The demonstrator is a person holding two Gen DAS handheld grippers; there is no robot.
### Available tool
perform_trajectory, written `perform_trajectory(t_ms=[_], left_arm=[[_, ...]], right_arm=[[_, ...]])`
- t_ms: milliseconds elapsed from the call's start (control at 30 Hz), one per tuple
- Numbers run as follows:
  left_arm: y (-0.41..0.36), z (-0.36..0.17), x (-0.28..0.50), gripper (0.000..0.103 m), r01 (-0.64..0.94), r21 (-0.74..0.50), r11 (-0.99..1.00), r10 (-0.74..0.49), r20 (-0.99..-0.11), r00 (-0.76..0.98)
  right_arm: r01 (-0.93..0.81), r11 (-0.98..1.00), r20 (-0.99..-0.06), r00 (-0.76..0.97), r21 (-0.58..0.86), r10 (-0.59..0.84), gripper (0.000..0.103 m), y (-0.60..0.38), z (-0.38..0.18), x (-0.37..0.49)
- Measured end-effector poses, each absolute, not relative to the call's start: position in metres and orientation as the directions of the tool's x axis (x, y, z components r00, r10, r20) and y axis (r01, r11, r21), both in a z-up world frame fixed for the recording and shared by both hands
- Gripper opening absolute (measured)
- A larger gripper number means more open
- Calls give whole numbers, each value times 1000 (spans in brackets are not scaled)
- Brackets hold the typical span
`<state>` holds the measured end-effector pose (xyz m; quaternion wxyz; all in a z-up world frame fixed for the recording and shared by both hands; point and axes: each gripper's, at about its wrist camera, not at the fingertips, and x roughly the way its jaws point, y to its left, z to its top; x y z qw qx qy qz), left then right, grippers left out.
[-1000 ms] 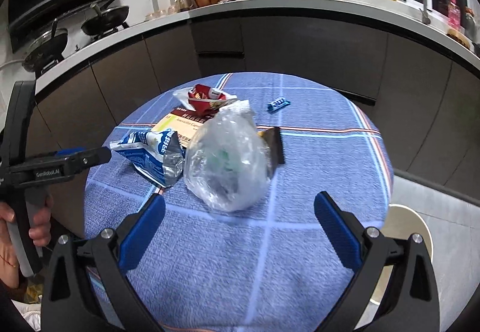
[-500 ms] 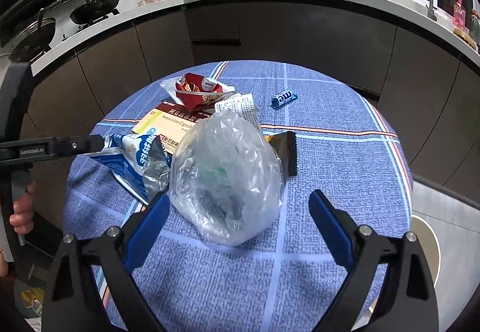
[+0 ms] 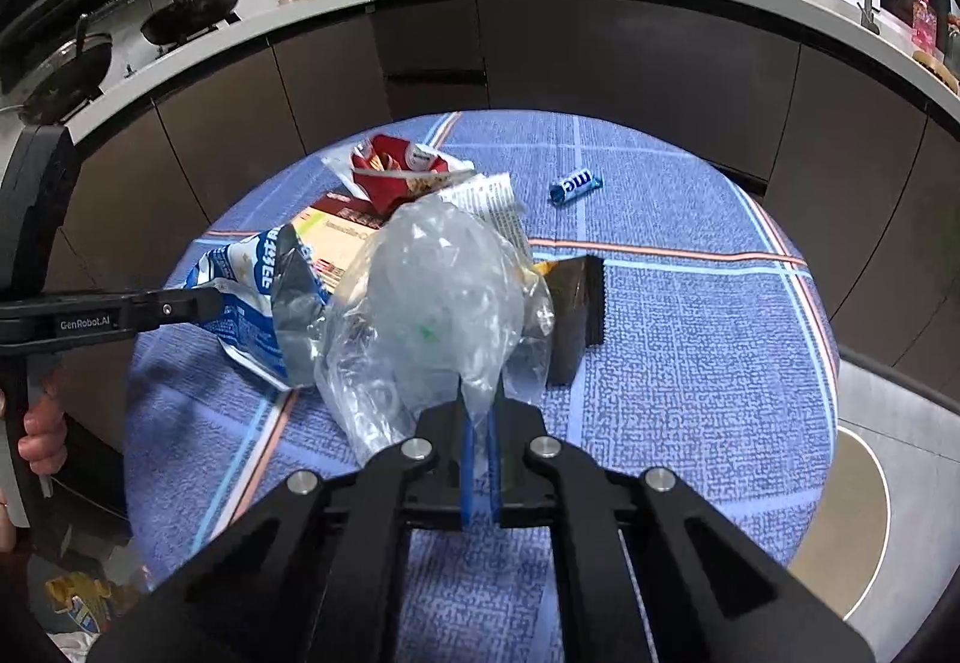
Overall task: Collect trash
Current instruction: 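Grasp the milk carton with the left tool while the right tool grasps the plastic bag, then carry the milk carton and plastic bag over the white bin with both tools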
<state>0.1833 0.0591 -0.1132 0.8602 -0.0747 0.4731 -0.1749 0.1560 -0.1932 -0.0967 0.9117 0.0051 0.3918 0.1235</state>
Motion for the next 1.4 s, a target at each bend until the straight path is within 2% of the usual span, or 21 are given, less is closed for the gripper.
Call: perform_trajectory(t_ms=[767,1100,1400], left_arm=[[30,-45,118,12,287,-251,925,-376,-717,587],[-23,-29,115,12,405,-232,884,-441,-698,563],[-101,-24,123,12,516,-250,819,-524,-692,497]], right_arm=[[-176,972,-560,794,159,235,5,-246,-20,85],[-78,987,-544,826,144,145,5,-290,-11,56],[85,983,-553,833,162,19,5,-356,-21,27]])
